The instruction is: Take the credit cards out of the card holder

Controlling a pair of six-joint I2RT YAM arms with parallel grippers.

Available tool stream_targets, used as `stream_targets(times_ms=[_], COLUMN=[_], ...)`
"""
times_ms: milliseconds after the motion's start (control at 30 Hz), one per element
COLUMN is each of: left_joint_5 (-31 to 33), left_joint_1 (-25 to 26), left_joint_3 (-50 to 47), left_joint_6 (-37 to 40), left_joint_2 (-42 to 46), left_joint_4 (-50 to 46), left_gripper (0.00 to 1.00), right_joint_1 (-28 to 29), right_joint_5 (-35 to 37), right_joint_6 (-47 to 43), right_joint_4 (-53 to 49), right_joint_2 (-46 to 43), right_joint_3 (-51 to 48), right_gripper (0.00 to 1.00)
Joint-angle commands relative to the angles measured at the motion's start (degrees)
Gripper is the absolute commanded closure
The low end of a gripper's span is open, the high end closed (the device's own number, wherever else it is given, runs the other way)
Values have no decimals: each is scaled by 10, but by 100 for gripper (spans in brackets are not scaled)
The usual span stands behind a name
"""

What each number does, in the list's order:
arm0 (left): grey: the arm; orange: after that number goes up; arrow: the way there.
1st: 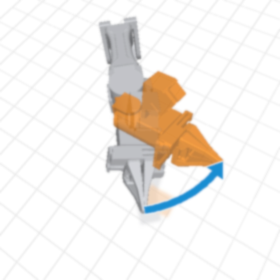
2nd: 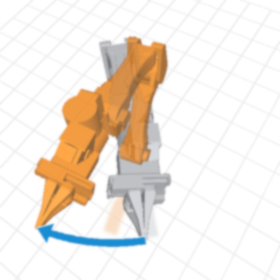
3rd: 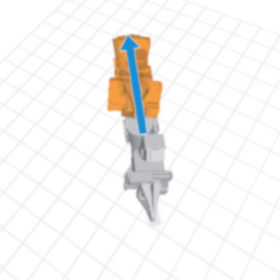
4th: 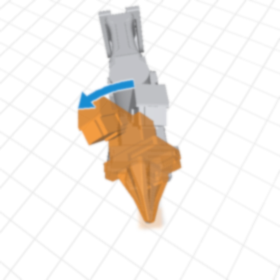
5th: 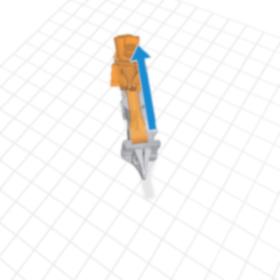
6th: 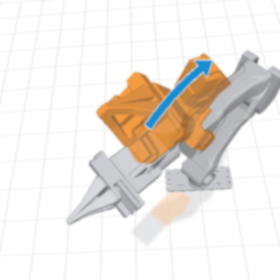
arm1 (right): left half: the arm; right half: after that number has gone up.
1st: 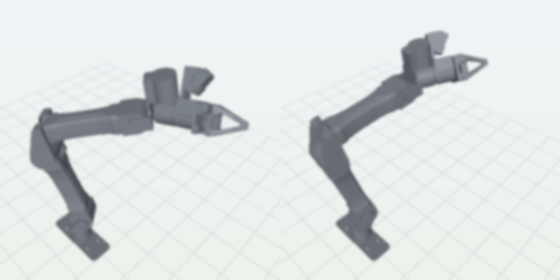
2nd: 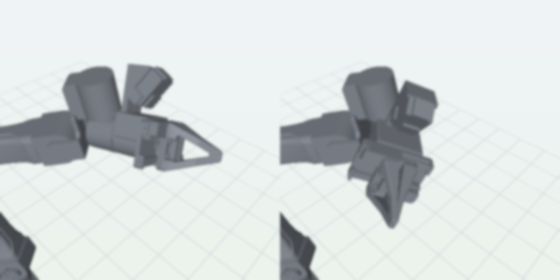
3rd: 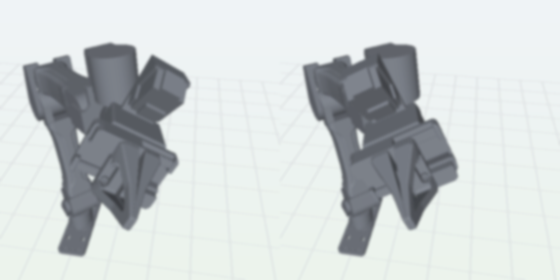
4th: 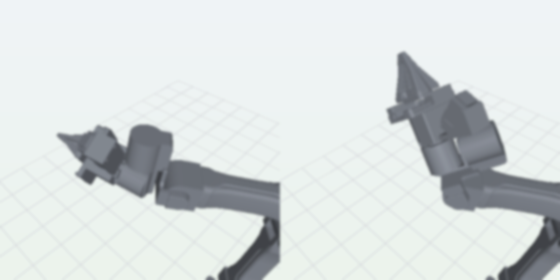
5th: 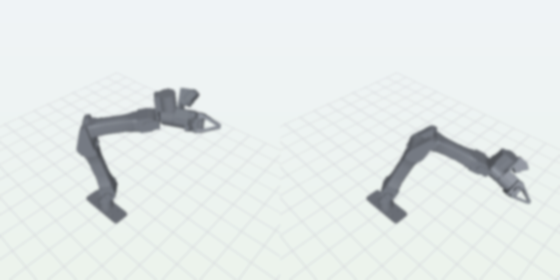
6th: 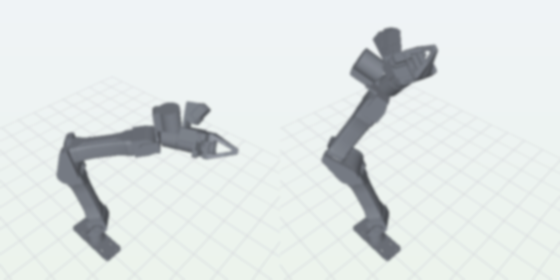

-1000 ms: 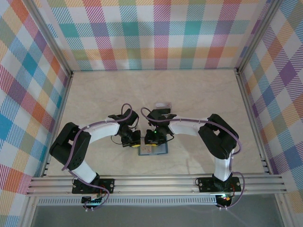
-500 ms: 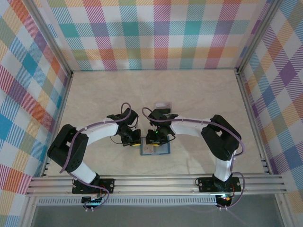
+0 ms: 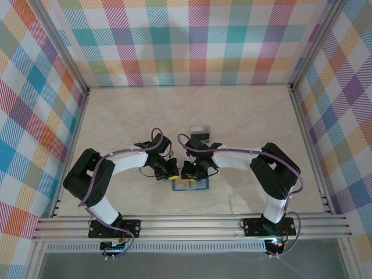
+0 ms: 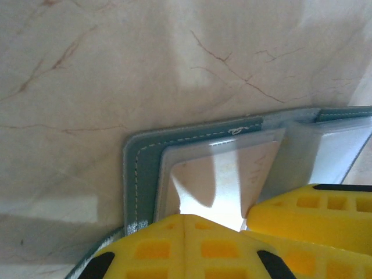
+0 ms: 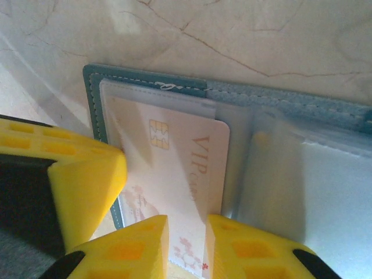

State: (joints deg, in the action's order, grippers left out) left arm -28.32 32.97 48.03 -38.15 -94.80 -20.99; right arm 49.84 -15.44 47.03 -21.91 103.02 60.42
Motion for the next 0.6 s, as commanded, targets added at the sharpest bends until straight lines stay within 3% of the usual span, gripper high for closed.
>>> stream_targets(times_ms=[0,567], left_joint_5=[0,90], left_joint_1=[4,4], left_joint_3=[-3,14], left_joint_6=[3,53], left_joint_2=[-16,-7], left_joint_4=[-14,-114], left_gripper=[99,99], right_joint_1=[-2,-1], right_joint_5=[6,80], right_joint_6=[0,-28], right_joint_4=[-5,-89], right_joint_2=[9,8], right_joint_3=[0,14], right_gripper=[75,76])
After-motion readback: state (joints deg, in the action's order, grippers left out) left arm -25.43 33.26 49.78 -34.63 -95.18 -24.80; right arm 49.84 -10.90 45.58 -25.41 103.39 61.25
